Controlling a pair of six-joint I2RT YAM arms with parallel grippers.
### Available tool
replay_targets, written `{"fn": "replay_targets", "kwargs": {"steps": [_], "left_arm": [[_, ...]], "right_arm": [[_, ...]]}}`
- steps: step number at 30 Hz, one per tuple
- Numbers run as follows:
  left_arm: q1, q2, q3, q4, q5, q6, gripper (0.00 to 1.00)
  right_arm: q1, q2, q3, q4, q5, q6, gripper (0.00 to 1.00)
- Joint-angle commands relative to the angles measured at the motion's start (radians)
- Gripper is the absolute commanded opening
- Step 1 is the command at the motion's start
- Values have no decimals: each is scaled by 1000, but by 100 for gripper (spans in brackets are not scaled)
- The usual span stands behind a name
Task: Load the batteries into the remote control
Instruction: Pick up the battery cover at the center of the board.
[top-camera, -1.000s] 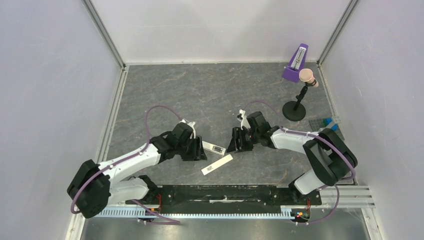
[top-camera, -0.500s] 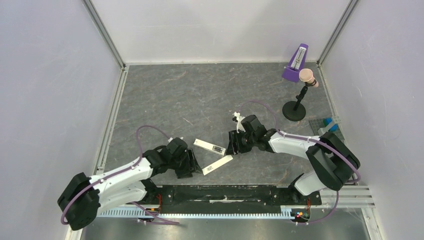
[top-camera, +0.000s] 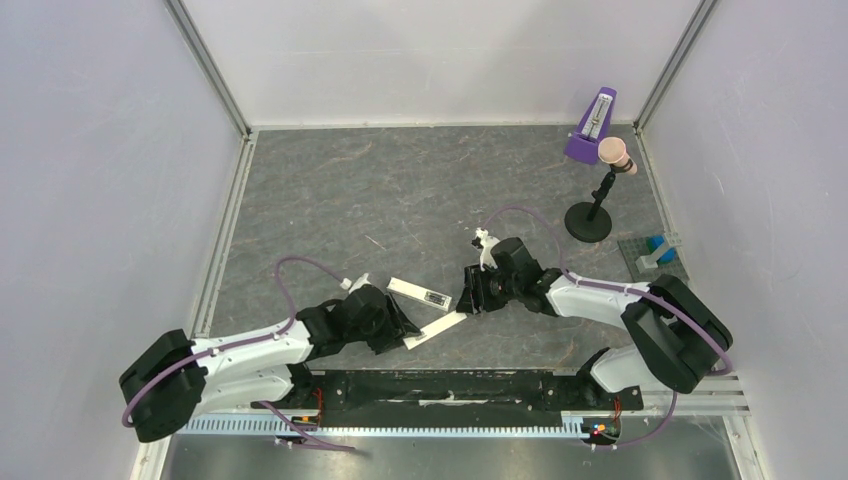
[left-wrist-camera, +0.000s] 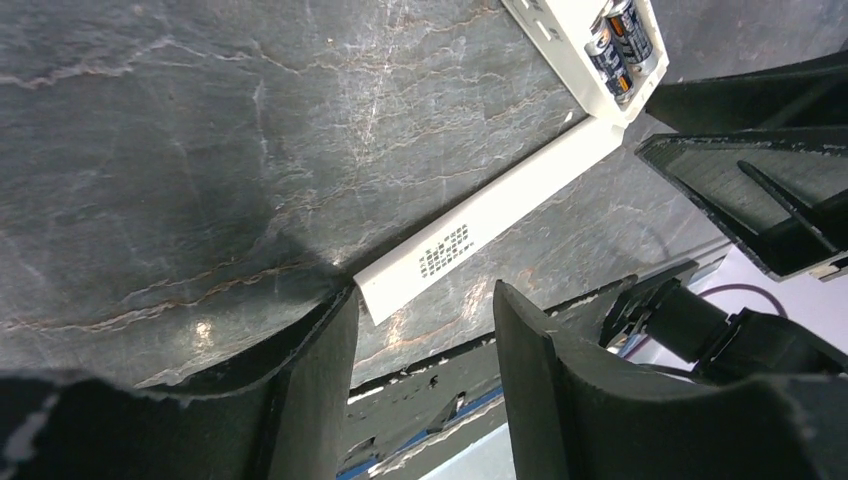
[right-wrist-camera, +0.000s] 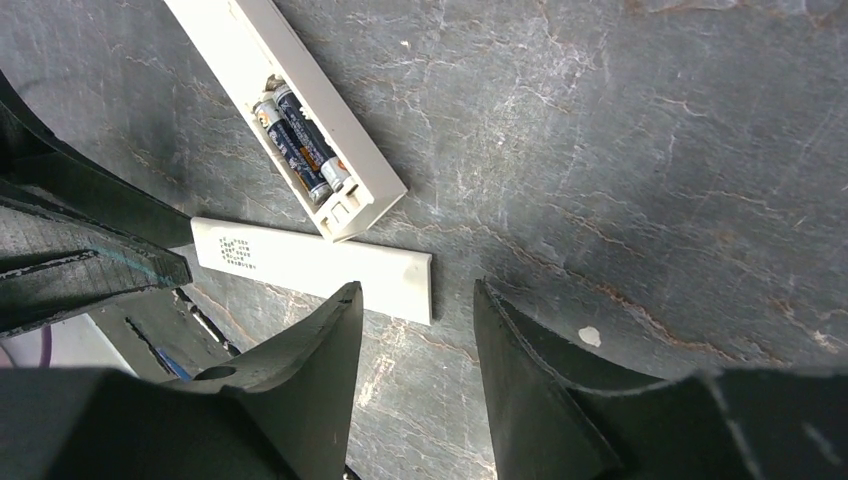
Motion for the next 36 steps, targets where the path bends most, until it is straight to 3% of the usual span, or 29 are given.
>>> {"fn": "replay_targets", "kwargs": {"steps": [1, 11, 36], "left_arm": [[-13, 13, 1, -5, -94, -73, 59], [-13, -16, 28, 104, -93, 13, 55], [-13, 38, 217, 156, -62, 195, 54]], "right_arm": [[13, 30, -46, -52, -15, -12, 47], [21, 42, -65, 27, -141, 11, 44], [21, -137, -78, 16, -13, 119, 43]]}}
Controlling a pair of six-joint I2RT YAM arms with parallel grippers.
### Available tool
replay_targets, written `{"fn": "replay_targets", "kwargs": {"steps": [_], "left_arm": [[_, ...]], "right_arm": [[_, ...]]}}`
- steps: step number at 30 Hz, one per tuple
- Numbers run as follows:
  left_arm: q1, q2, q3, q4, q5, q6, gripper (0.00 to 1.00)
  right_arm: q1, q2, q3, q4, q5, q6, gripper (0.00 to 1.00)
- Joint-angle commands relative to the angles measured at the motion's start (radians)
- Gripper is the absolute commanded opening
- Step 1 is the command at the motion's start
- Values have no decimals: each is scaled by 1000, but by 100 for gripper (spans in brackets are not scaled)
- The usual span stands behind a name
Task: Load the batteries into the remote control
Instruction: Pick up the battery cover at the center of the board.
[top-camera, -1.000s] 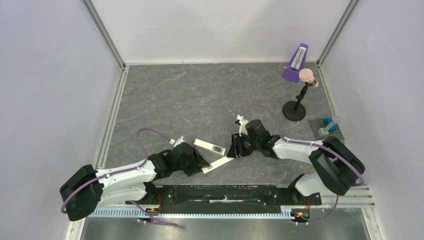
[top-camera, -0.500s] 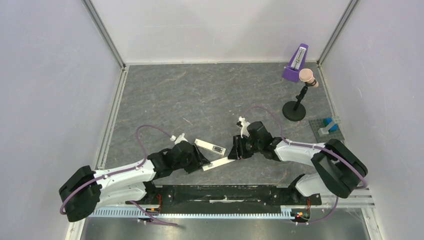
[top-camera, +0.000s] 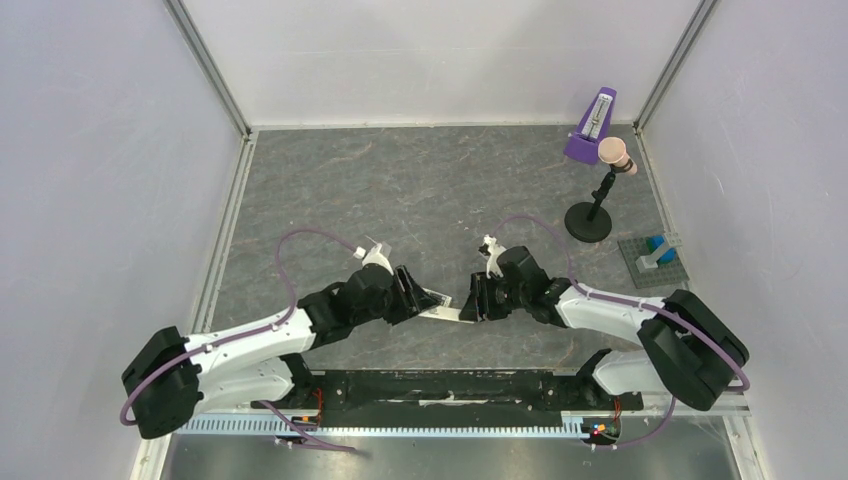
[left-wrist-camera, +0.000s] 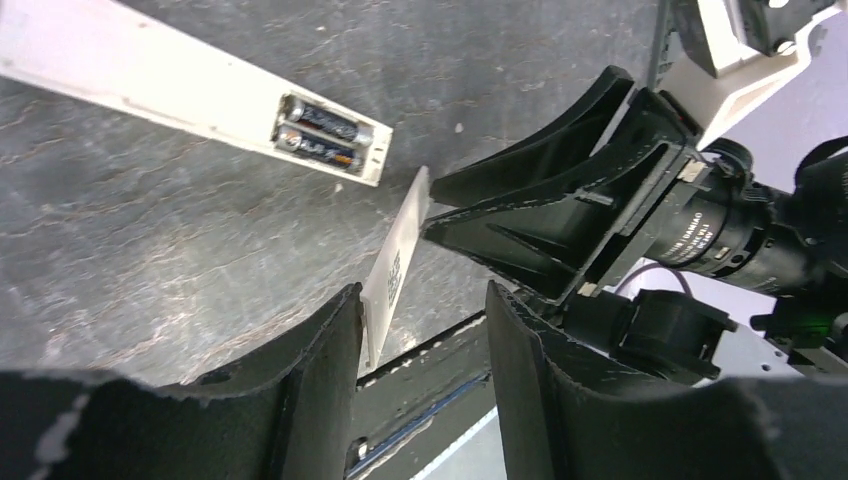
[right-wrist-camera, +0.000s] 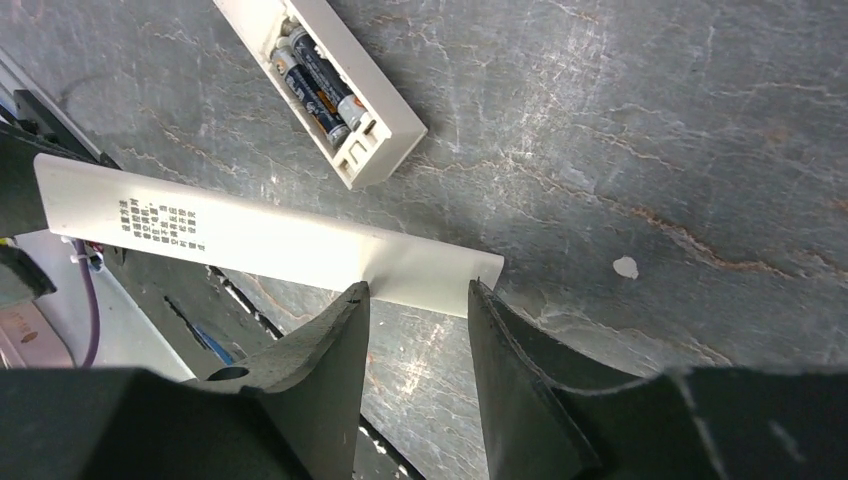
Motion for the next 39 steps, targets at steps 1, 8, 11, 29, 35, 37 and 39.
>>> {"fn": "replay_targets", "kwargs": {"steps": [1, 8, 11, 29, 35, 37, 39], "left_arm": [[-4, 23, 59, 74, 10, 58, 54], [-4, 87, 95, 74, 10, 71, 54], [-4, 118, 111, 75, 6, 77, 54], [46, 128, 201, -11, 81, 232, 2], [273, 94, 256, 27, 444, 288, 2], [336, 98, 299, 10, 569, 293, 2], [388, 96, 333, 0, 660, 288, 2]], "right_arm": [[5, -41, -2, 13, 7, 20, 43], [4, -31, -4, 10, 34, 22, 43], [3, -14, -9, 17, 40, 18, 43], [-21, -88, 43, -10, 44, 50, 54], [-96, -181, 81, 1, 6, 165, 78], [-107, -197, 97, 33, -6, 220, 81], [-110, -215, 104, 101, -17, 286, 82]]}}
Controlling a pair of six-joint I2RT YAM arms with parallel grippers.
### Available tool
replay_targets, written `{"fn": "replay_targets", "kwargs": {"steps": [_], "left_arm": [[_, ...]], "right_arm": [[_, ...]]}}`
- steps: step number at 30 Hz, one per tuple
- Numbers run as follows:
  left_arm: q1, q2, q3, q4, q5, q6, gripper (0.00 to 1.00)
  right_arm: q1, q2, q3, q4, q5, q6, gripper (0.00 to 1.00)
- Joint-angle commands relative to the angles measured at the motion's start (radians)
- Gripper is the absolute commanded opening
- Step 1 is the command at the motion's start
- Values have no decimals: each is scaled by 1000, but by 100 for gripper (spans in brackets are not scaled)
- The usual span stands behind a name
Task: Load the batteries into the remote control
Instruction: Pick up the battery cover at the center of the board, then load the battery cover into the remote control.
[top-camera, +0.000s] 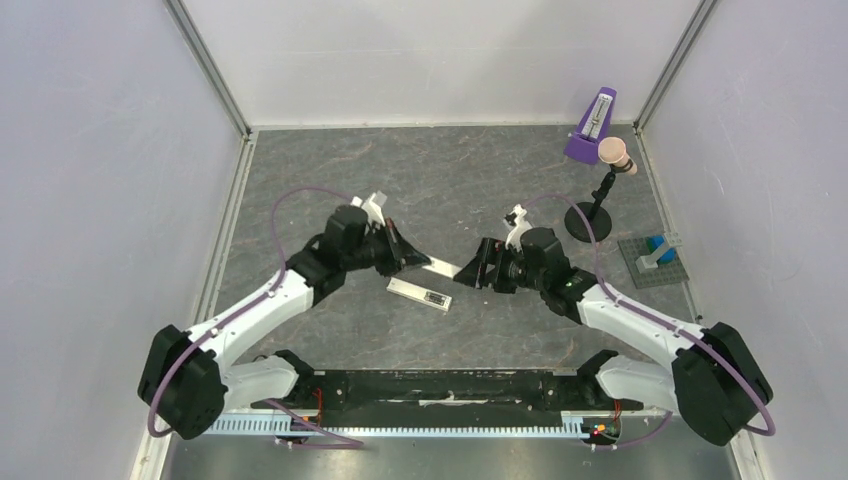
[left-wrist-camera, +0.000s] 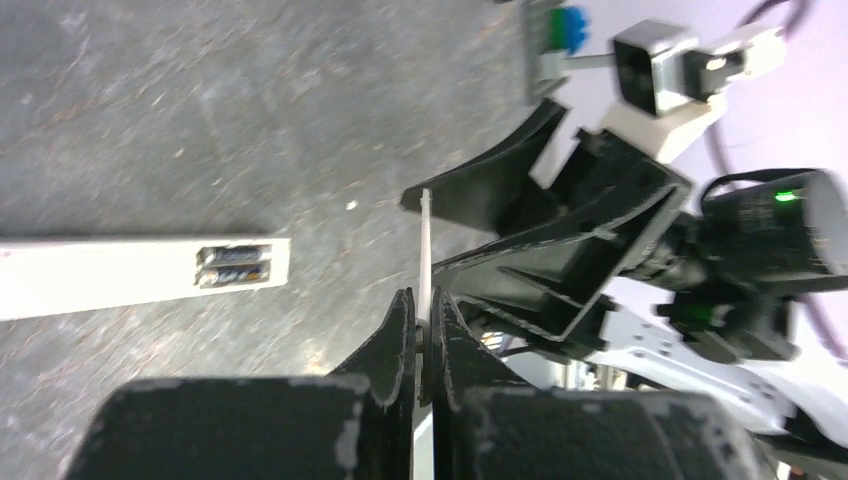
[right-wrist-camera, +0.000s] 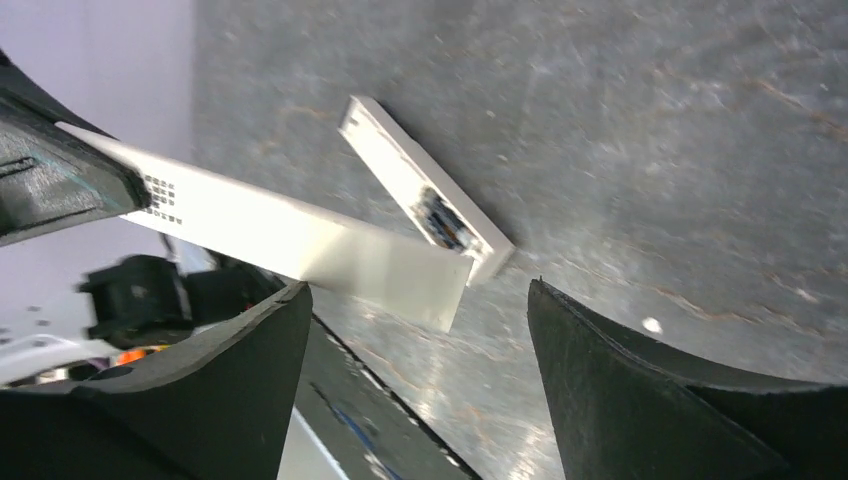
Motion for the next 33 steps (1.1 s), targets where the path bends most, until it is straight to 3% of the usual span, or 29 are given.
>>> {"fn": "replay_targets", "kwargs": {"steps": [1, 4, 11, 17, 24, 28, 33], "left_arm": [[114, -27, 113, 28, 323, 47, 2], [181, -44, 129, 71, 426, 7, 2], [250, -58, 125, 164, 595, -24, 2], [275, -54, 79, 325, 631, -138, 2], [300, -50, 48, 381, 637, -179, 2], [318, -48, 32, 390, 643, -186, 2], [328, -43, 19, 397, 648, -193, 2]], "right_arm": [[-11, -48, 53, 145, -39, 164, 82], [-21, -75, 36, 246, -44, 283, 82], [-31, -161, -89, 677, -41, 493, 78], [-32, -134, -71, 738, -96, 517, 64], [-32, -127, -96, 790, -136, 538, 58], [-31, -117, -94, 800, -148, 546, 47], [-32, -105, -88, 781, -173, 542, 44]]}}
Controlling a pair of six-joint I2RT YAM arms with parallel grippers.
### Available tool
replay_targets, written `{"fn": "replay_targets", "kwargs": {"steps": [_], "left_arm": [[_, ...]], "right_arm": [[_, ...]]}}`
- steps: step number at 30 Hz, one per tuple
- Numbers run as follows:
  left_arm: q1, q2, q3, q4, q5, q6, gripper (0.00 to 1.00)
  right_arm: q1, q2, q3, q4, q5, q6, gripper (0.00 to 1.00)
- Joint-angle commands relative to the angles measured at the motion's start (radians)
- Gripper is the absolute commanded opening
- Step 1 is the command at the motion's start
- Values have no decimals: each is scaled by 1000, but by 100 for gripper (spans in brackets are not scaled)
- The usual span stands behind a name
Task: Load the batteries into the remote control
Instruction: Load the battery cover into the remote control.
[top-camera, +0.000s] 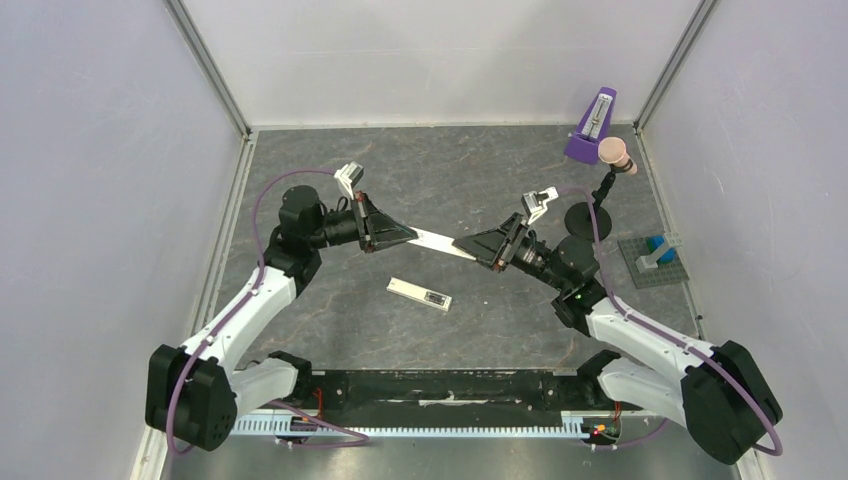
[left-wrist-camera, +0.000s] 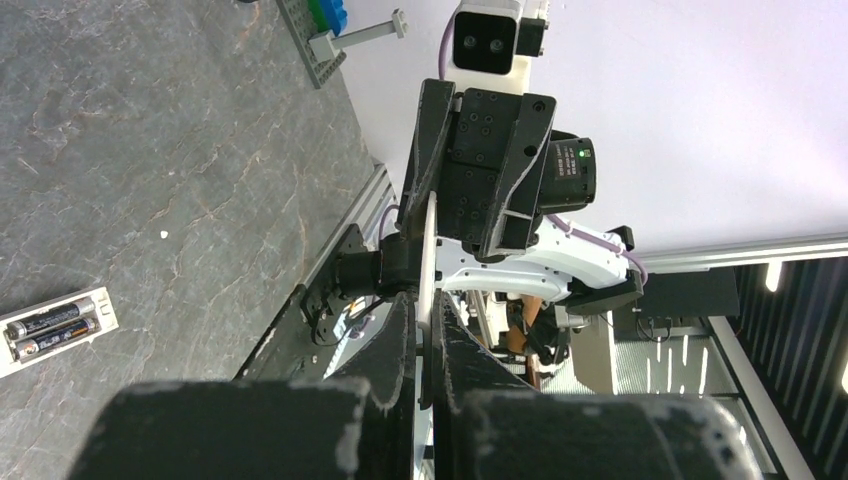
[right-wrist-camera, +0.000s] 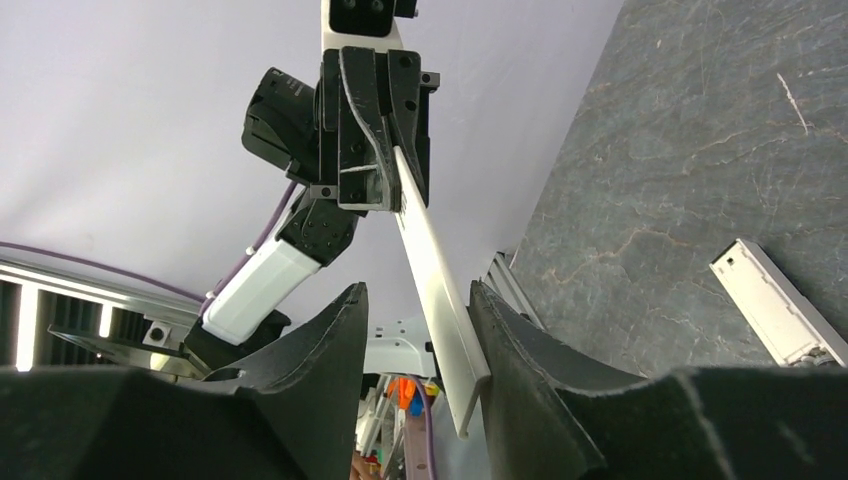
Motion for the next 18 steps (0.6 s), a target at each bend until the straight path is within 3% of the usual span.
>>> {"fn": "replay_targets", "kwargs": {"steps": [1, 5, 8, 10, 11, 15, 18], "left_arm": [[12, -2, -11, 56, 35, -39, 2], [15, 4, -13, 69, 38, -45, 2], [16, 9, -22, 75, 41, -46, 2], [16, 9, -30, 80, 41, -46, 3], [15, 8, -32, 78, 39, -44, 9], [22, -9, -26, -22, -3, 14, 50], [41, -34, 43, -455, -229, 247, 68]], "right_arm": [[-2, 8, 5, 38, -36, 0, 45], [-1, 11, 1, 27, -40, 1, 40], [-1, 13, -2, 41, -31, 22, 7], [-1, 15, 6, 20, -28, 22, 0], [-1, 16, 8, 1, -24, 17, 0], [-1, -2, -3, -93, 13, -24, 0], [0, -23, -11, -222, 76, -94, 0]]}}
